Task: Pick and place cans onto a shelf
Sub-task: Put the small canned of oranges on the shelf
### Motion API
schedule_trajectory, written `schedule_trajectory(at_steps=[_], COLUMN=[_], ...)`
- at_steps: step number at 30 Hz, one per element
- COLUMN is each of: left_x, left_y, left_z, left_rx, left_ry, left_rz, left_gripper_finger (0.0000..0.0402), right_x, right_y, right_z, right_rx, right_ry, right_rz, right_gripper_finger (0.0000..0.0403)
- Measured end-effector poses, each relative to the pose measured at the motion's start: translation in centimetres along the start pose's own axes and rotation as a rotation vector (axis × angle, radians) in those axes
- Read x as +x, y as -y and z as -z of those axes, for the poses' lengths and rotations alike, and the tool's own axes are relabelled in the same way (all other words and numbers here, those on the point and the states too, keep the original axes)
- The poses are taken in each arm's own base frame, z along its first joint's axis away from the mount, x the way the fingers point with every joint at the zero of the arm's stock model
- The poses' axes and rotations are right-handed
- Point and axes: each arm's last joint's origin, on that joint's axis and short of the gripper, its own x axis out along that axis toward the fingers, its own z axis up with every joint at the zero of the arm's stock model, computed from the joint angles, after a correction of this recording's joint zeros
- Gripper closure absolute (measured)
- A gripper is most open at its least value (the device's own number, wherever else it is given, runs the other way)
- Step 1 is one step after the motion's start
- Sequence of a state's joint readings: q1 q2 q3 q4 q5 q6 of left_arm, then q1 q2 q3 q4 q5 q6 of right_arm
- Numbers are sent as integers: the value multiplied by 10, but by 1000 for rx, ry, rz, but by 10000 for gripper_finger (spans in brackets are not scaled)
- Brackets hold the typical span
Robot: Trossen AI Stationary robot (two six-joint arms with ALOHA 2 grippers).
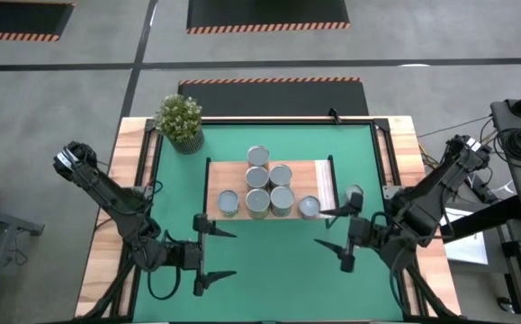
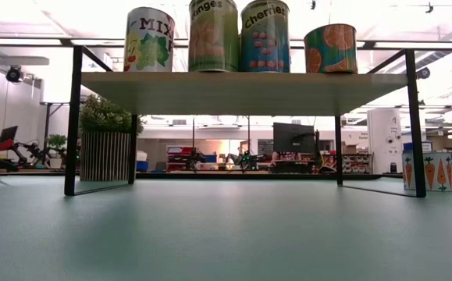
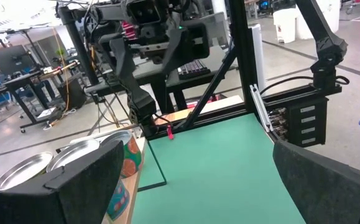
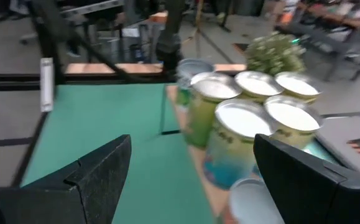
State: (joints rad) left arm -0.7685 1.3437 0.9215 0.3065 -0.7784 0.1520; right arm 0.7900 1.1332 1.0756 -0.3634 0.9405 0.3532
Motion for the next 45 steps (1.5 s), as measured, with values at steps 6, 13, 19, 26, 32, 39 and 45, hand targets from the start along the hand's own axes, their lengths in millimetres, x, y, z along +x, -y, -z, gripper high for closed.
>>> schedule_trajectory(at_steps=[6, 13, 19, 26, 32, 39, 45], left_x=[0, 0, 0, 0, 0, 3, 3], left_y=[0, 0, 0, 0, -1, -3, -4], left_z=[0, 0, 0, 0, 0, 1, 1], left_rx=[1, 1, 1, 1, 1, 0, -2], left_ry=[0, -1, -1, -1, -1, -4, -5], left_rz=[0, 0, 0, 0, -3, -13, -17], left_gripper_finger=[9, 9, 9, 9, 9, 9, 9], right_x=[0, 0, 0, -1, 3, 16, 37], right_y=[-1, -2, -1, 2, 3, 1, 7], right_z=[1, 5, 10, 22, 39, 48, 54], right_rx=[33, 28, 41, 45, 35, -10, -55], right_ry=[-26, -69, -115, -230, -322, -348, -388], right_rz=[-55, -83, -93, -96, -30, 25, 94], right_gripper_finger=[78, 83, 151, 251, 345, 390, 391])
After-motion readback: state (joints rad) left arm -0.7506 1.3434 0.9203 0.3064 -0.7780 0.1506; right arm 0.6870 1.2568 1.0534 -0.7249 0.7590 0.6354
